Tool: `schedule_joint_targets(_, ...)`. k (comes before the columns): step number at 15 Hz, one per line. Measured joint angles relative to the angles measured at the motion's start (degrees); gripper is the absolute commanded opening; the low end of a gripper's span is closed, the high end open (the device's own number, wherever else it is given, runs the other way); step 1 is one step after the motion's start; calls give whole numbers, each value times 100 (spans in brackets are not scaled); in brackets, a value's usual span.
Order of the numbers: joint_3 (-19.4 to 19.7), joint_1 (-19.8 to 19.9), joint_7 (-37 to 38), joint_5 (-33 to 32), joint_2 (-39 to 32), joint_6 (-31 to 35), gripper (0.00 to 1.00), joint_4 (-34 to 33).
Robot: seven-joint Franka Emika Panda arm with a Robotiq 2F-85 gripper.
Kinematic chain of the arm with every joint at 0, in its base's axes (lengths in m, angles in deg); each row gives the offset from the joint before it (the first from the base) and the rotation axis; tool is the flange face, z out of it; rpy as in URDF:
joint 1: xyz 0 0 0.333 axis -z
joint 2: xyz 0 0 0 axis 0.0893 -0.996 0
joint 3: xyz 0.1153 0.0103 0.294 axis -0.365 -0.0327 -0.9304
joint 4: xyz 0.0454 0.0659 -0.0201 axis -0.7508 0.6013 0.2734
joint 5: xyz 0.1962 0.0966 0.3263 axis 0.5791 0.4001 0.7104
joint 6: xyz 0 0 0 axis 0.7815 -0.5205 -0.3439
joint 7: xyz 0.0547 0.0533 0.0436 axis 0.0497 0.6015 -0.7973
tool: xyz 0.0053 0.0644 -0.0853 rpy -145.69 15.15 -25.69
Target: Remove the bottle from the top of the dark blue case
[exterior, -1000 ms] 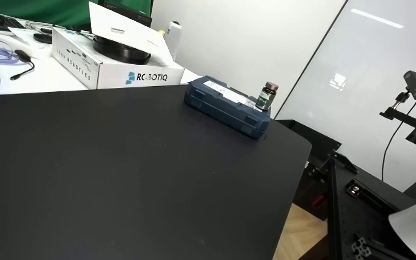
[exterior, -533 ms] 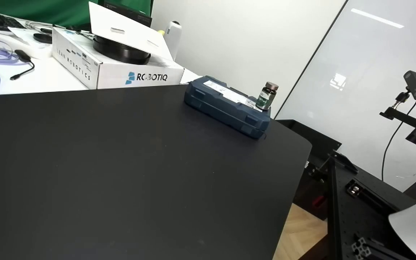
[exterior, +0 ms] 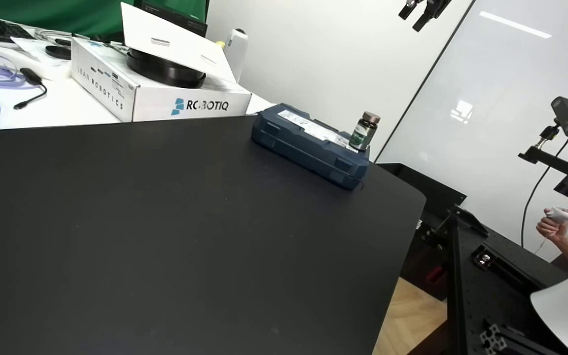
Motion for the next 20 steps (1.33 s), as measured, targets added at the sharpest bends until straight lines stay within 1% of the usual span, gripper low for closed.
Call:
schedule_joint_targets(3,24,265,-158,270,-647,-86,100,-398)
schedule_joint_targets(6,-1,484,-303,520,-1164,-85,100,-640)
schedule_joint_targets(9,-93,699,-553,884,-1539,82,100,-735)
schedule_joint_targets(12,-173,905,-572,1172,-1833,358,100,-756)
schedule_joint_targets(15,-193,1044,-214,1395,-2121,743,100,-756)
schedule_joint_targets(20,-182,1020,1257,1269,-2613,1241,100,-760)
